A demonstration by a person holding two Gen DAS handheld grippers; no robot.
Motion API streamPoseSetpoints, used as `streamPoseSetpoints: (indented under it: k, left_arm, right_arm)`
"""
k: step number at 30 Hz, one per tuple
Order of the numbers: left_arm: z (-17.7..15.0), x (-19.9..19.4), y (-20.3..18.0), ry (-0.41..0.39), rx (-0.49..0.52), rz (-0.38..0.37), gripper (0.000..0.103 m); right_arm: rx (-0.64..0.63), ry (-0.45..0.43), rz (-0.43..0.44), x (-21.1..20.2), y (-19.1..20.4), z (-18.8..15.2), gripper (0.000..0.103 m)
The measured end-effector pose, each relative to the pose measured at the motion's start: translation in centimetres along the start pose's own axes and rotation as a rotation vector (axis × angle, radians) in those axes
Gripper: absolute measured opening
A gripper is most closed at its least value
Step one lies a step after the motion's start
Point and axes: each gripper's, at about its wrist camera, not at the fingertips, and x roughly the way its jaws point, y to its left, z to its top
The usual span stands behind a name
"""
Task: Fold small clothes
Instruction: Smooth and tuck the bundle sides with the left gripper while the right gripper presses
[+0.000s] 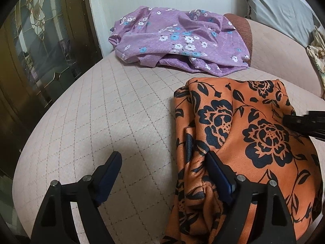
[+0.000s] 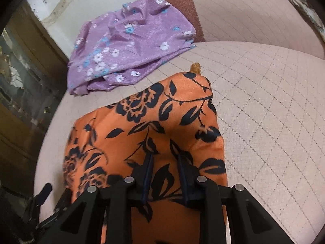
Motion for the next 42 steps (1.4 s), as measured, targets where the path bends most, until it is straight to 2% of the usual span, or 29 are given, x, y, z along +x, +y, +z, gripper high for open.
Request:
streamPoseSetpoints:
  k: [3,6,10,14,16,19,23,30,35,40,42]
  left_arm:
    - [0.0,0.0,0.0,-0.001,-0.001,0.000,0.087]
    - [0.0,0.0,0.1,-0.002,-0.003,0.002,0.088]
    - [0.0,0.1,0.1,-0.002,-0.007,0.006,0.089]
    - [-0.1,0.1,0.1,-0.001,-0.007,0.012,0.091]
    - [-0.1,0.2,0.1,-0.002,-0.008,0.016,0.093]
    - [-0.2,0.3,0.3,0.000,-0.020,0.014,0.095]
    - [-0.2,0.5,0.6,0.008,-0.048,0.019,0.102]
    - [-0.7,0.5,0.6,-0.007,-0.070,0.028,0.103]
    - [-1.1,0.8,0.8,-0.004,-0.113,0.016,0.103]
    - [-1.3,1.2,1.4,0.021,-0.193,-0.019,0.103]
    - [-1.3,1.0,1.7,0.061,-0.225,-0.031,0.103]
  right_arm:
    - [0.008,-0.022,0.047,-2.3,-0.1,-0.9,0.027]
    - [-0.058,-0.039,0.028,-4.8,0.8,-2.6,0.027]
    - [-0.102,-0.017,0.053,-7.0,1.3,-5.3,0.028]
    - [-0.127,0.067,0.036,-5.4,1.2,-8.3,0.030]
    - [-0.141,0.041,0.030,-4.7,1.1,-9.1,0.030]
    - [-0.093,0.049,0.046,-4.3,0.7,-8.9,0.030]
    - [-0.088,0.057,0.071,-3.9,0.0,-8.7,0.028]
    - [-0.123,0.015,0.063,-4.1,0.3,-9.3,0.028]
    - [-0.112,0.040,0.068,-3.7,0.1,-8.9,0.028]
    - [-0.123,0.053,0.048,-3.5,0.5,-8.7,0.027]
    - [-0.126,0.060,0.043,-3.5,0.7,-8.5,0.027]
